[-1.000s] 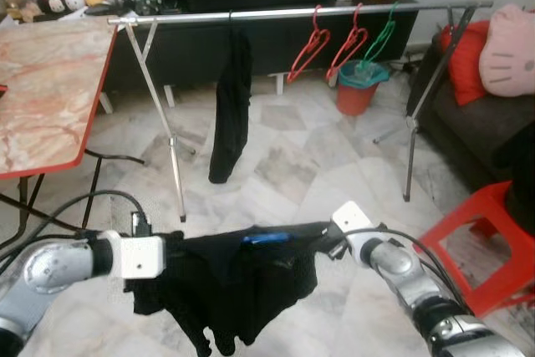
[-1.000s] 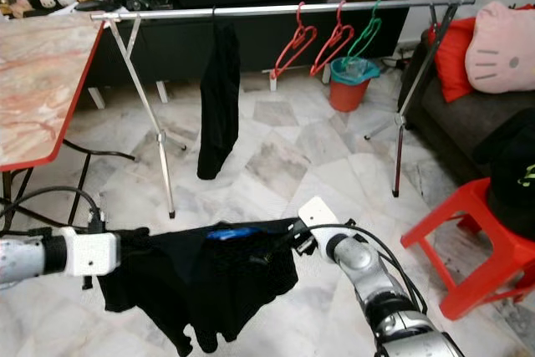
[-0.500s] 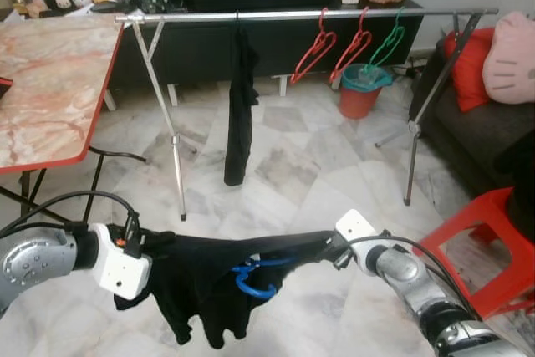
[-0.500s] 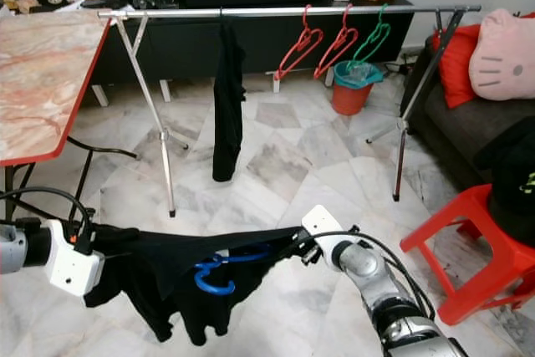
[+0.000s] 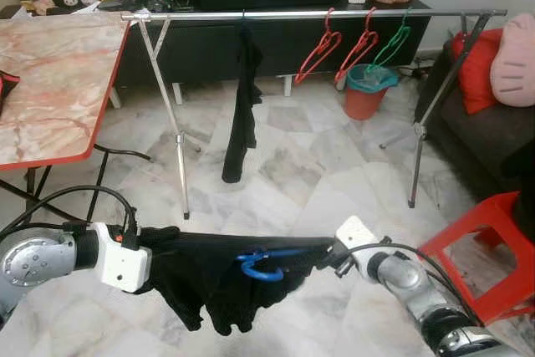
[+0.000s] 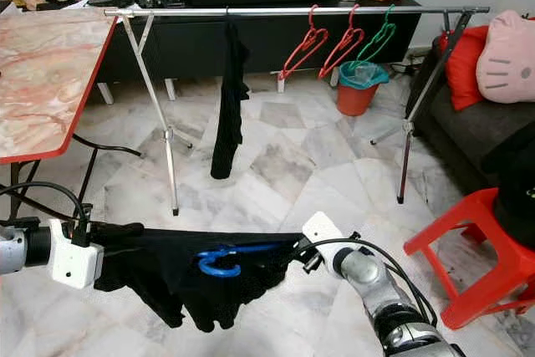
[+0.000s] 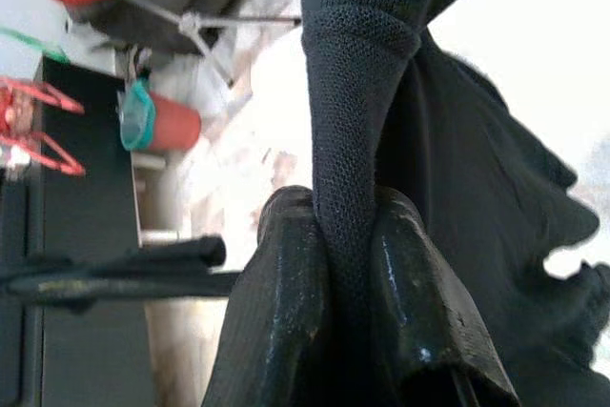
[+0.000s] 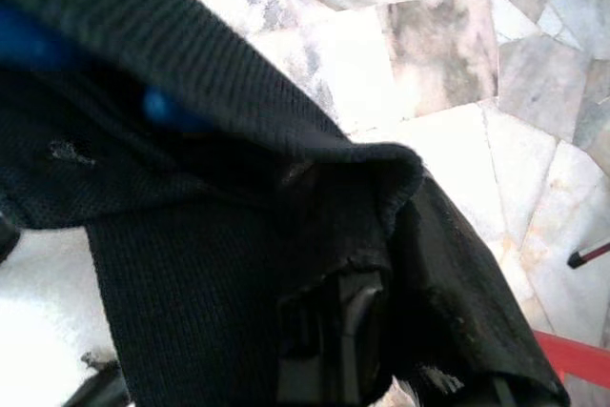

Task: Hang hanger

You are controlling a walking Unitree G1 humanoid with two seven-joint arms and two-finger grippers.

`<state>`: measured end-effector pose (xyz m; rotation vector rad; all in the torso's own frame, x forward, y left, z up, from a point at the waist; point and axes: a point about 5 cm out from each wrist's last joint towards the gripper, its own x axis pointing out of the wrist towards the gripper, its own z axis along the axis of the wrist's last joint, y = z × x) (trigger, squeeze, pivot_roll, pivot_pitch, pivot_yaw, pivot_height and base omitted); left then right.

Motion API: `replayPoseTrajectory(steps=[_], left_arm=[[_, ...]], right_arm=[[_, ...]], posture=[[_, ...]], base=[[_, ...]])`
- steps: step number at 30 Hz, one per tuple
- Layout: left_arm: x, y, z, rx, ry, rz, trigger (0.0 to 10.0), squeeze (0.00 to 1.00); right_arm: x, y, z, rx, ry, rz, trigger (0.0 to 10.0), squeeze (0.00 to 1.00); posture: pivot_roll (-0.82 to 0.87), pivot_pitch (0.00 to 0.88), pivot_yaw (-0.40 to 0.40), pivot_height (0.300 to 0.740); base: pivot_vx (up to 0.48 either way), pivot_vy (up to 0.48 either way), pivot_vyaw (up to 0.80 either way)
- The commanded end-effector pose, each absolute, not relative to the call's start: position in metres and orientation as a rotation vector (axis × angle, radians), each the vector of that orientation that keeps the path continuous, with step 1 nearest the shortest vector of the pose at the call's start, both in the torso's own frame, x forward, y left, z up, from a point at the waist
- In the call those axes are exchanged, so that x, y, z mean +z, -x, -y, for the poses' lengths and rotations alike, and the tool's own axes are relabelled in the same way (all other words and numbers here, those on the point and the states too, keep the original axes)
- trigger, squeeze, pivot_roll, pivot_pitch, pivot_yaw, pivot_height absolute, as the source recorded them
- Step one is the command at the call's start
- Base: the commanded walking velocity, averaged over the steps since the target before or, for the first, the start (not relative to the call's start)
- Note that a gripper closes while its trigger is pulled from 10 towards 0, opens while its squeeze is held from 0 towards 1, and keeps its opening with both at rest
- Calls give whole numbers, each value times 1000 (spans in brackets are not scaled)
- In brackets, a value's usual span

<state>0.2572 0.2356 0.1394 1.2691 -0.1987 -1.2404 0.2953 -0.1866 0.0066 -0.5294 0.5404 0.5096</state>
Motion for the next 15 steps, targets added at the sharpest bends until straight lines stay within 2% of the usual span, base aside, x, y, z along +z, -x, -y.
replayPoseTrajectory(steps=[1, 10, 15], left_arm=[[156, -261, -234, -1235, -1284, 264, 10000, 0], [156, -238, -189, -1506, -1319, 485, 10000, 0], [145, -231, -178, -1578, -1316, 498, 10000, 0]], right_arm=[[3, -292, 194, 487, 538, -568, 0, 0], [0, -289, 192, 491, 539, -579, 0, 0], [-1, -290, 186, 500, 535, -569, 0, 0]], posture=[[68, 0, -48, 740], [68, 0, -49, 740], [64, 0, -46, 740]], base=[[0, 0, 0], [0, 0, 0], [0, 0, 0]])
